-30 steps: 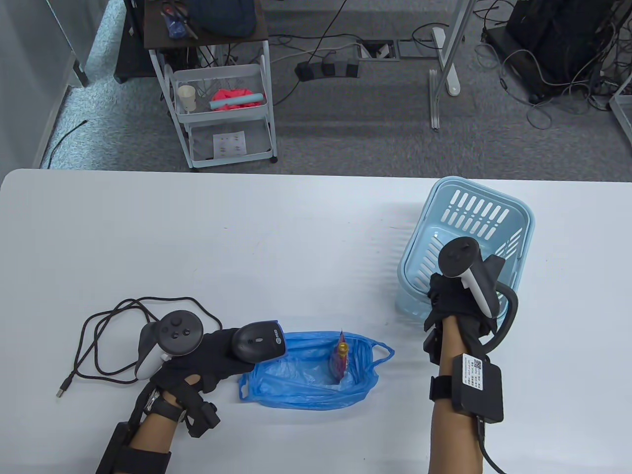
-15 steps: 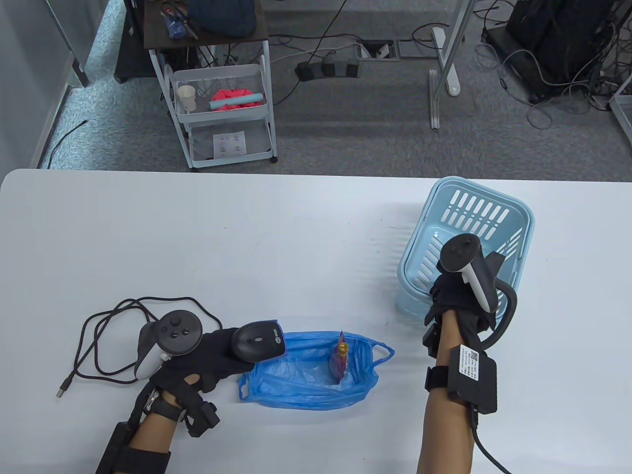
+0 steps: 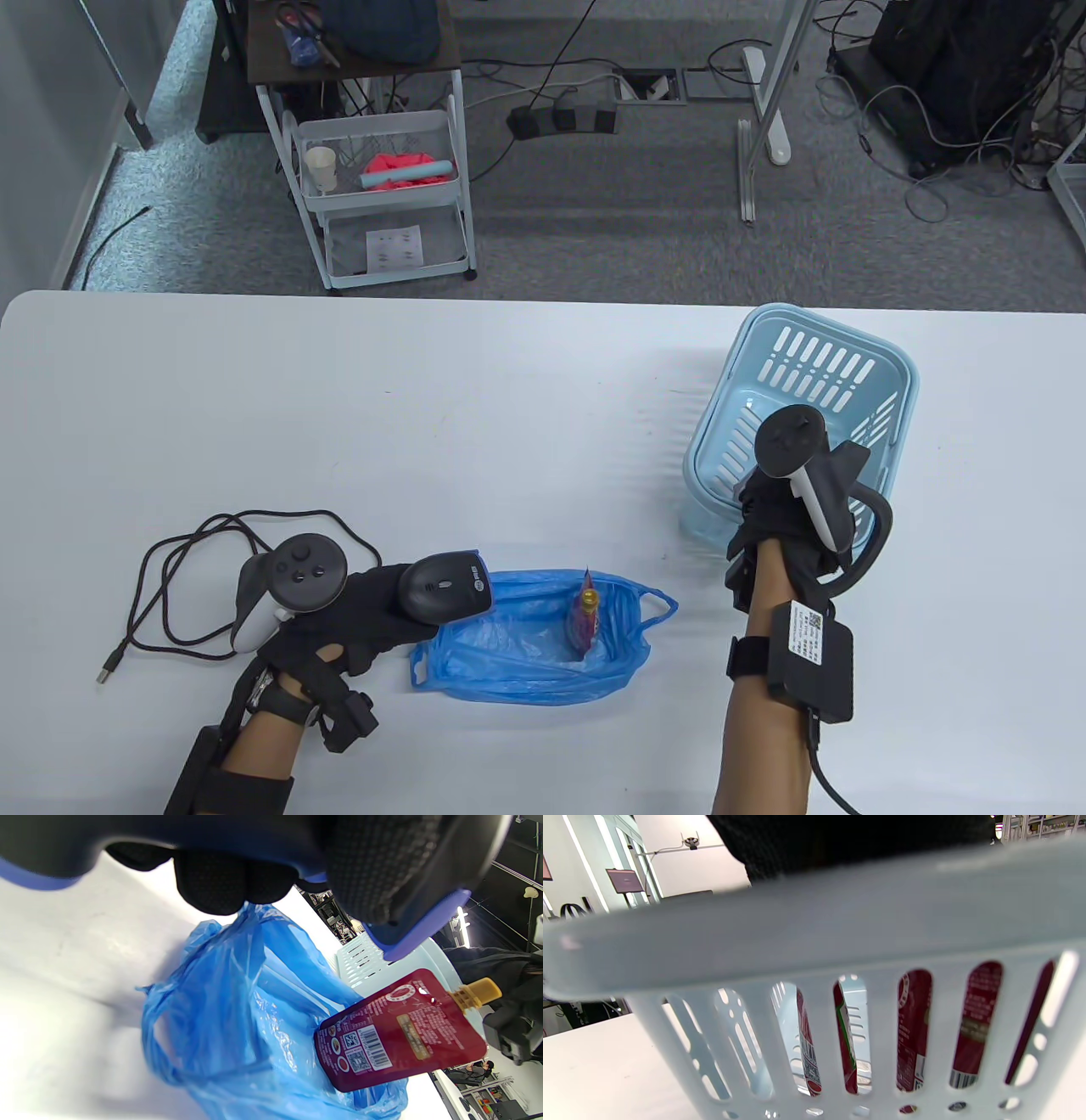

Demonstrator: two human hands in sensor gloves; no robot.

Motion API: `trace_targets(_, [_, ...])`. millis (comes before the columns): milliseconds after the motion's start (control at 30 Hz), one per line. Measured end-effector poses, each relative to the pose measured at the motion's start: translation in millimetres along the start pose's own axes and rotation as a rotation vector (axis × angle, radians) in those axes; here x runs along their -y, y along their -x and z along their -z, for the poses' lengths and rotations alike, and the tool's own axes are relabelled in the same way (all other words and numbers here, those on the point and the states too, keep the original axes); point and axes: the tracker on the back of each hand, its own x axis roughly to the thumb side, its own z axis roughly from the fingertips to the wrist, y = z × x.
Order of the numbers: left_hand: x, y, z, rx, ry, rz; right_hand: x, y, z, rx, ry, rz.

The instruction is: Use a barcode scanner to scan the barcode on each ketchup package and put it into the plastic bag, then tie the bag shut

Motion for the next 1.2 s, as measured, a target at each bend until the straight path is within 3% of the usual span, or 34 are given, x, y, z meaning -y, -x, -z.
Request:
trace_targets(533, [1,1,0,0.022,-0.003,-0.022,67,-17,-51,0.124,0.172,0.05])
trace_targets(667, [0,1,0,0.024,-0.005,-0.029,78,-23,-65,0.186,0.261,0.05])
trace_targets(933, [0,2,-1,0.02,-0.009,-0.03,90,-38,-86,0.291,0.305,0.085])
trace_targets(1200, [-3,4,-2,0.021,-0.024,-0.041,79,-69,-106,0.431,0.261,0.074])
